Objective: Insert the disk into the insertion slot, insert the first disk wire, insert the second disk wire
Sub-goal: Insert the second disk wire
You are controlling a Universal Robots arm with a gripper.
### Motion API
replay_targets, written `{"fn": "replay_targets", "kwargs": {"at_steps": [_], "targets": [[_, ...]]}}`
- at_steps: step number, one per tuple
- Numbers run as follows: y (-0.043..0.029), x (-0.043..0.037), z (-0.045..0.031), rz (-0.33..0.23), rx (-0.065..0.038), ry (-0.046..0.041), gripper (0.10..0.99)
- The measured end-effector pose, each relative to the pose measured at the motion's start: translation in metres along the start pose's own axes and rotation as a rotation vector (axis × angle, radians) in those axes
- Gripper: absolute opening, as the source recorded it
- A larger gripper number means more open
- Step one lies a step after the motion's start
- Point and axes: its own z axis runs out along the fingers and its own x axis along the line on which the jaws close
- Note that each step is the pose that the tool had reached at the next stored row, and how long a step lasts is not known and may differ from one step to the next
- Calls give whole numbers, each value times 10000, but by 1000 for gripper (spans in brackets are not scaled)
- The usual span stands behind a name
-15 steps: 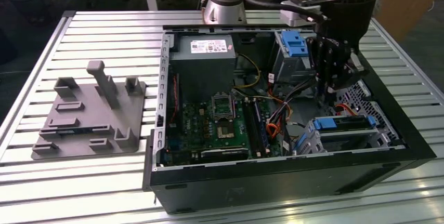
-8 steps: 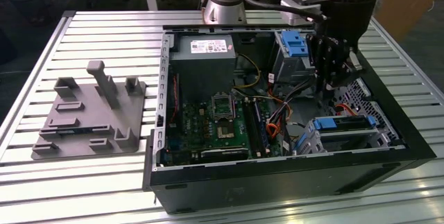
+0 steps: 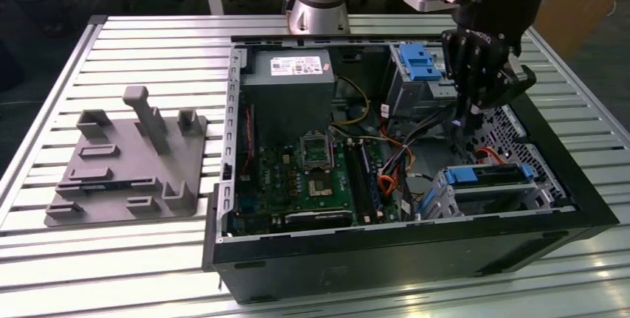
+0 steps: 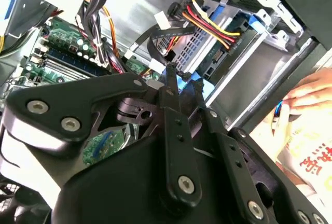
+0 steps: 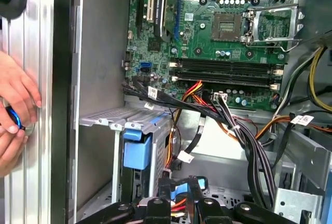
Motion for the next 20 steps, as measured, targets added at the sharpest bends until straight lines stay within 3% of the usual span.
{"fn": "replay_targets", "kwargs": {"at_steps": [12,20], "targets": [[7,66,22,687,-163,74,275],[7,68,53,722,-172,78,275]]}}
